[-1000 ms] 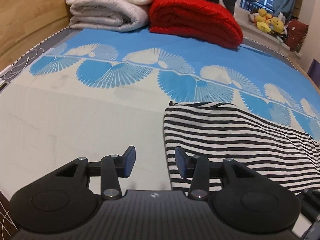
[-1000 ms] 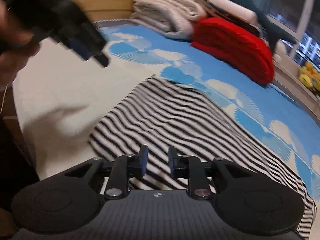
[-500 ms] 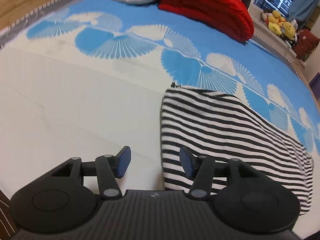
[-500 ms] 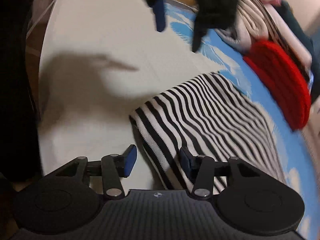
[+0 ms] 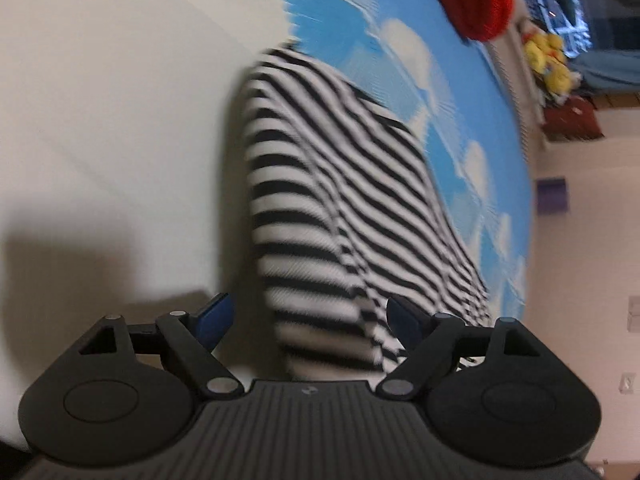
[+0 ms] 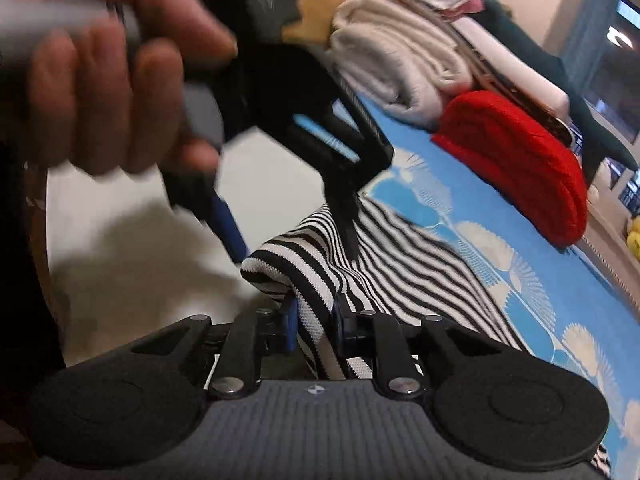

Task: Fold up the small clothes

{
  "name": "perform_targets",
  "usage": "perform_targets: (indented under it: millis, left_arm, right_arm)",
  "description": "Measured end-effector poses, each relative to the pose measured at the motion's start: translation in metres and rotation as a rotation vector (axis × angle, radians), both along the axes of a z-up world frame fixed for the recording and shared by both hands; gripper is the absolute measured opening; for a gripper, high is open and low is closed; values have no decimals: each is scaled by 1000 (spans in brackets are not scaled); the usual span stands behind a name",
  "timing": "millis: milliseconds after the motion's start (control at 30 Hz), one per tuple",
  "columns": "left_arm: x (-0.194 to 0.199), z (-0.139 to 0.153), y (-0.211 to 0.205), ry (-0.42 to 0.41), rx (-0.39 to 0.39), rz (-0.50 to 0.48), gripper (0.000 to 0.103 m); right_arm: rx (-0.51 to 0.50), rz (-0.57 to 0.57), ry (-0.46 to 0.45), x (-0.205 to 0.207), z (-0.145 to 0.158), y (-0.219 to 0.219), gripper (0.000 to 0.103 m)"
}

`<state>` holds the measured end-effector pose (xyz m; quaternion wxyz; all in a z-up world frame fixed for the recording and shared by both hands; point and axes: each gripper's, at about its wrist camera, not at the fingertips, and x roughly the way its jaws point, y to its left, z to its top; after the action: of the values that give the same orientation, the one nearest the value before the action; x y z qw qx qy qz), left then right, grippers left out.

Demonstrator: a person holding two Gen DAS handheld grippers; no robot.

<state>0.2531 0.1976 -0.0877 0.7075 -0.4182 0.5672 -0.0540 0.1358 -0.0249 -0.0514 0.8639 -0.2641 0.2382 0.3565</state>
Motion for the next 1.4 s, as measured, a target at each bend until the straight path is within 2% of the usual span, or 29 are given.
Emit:
perform_targets:
  millis: [67, 167, 267, 300, 333, 433, 467, 500, 567, 633, 700, 767, 833, 900, 1000, 1067, 1167, 1300, 1400]
  left_arm:
    - [14, -6, -9, 0, -34, -26, 87]
    - [34, -16, -19, 12, -35, -61, 87]
    - [50, -29, -21, 32, -43, -57, 85]
    - [55, -34, -22, 39, -43, -57, 81]
    - [60, -37, -20, 44, -47, -61, 73]
    - [70, -47, -24, 47, -68, -88, 62]
    - [73, -47, -26, 36, -72, -100, 50]
    - [74, -46, -27, 21, -75, -112, 32]
    - [75, -43, -27, -15, -77, -119, 14]
    - [72, -32, -24, -41, -50, -115, 11]
    - [67, -7, -16, -82, -2, -112, 11]
    - [58, 21, 1, -135, 47, -97, 11]
    - [43, 42, 25, -155, 66, -43, 11]
    - [28, 53, 41, -149, 112, -10, 11]
    - [18, 51, 44, -72, 169, 6, 11]
    - [19, 50, 37, -40, 205, 5, 11]
    - [24, 63, 17, -58, 224, 5, 11]
    - [33, 88, -36, -160, 251, -53, 11]
    - [42, 105, -86, -263, 213, -98, 11]
  right_arm:
    - [30, -10, 9, 0, 7, -8, 18]
    - [55, -12, 16, -3, 16, -17, 18]
    - [67, -13, 25, -3, 19, -24, 18]
    - [66, -12, 27, -5, 21, -25, 18]
    - [65, -11, 30, -6, 22, -26, 18]
    - [58, -9, 43, -3, 23, -25, 18]
    - [58, -11, 52, -2, 22, -24, 18]
    - [56, -14, 63, -2, 22, -22, 18]
    - [47, -14, 84, 0, 19, -17, 18]
    - [38, -1, 91, 2, 18, -9, 18]
    - [50, 25, 91, 1, 21, 0, 18]
    - [93, 62, 87, -1, 29, 11, 18]
    - [162, 94, 89, -3, 41, 19, 18]
    - [236, 102, 122, -4, 51, 21, 18]
    - [249, 104, 157, -8, 54, 20, 18]
    - [245, 79, 188, -8, 52, 15, 18]
    - [247, 13, 229, -5, 48, -2, 17]
    - [309, -97, 222, -4, 59, -43, 17]
    - [368, -221, 183, -3, 71, -91, 17]
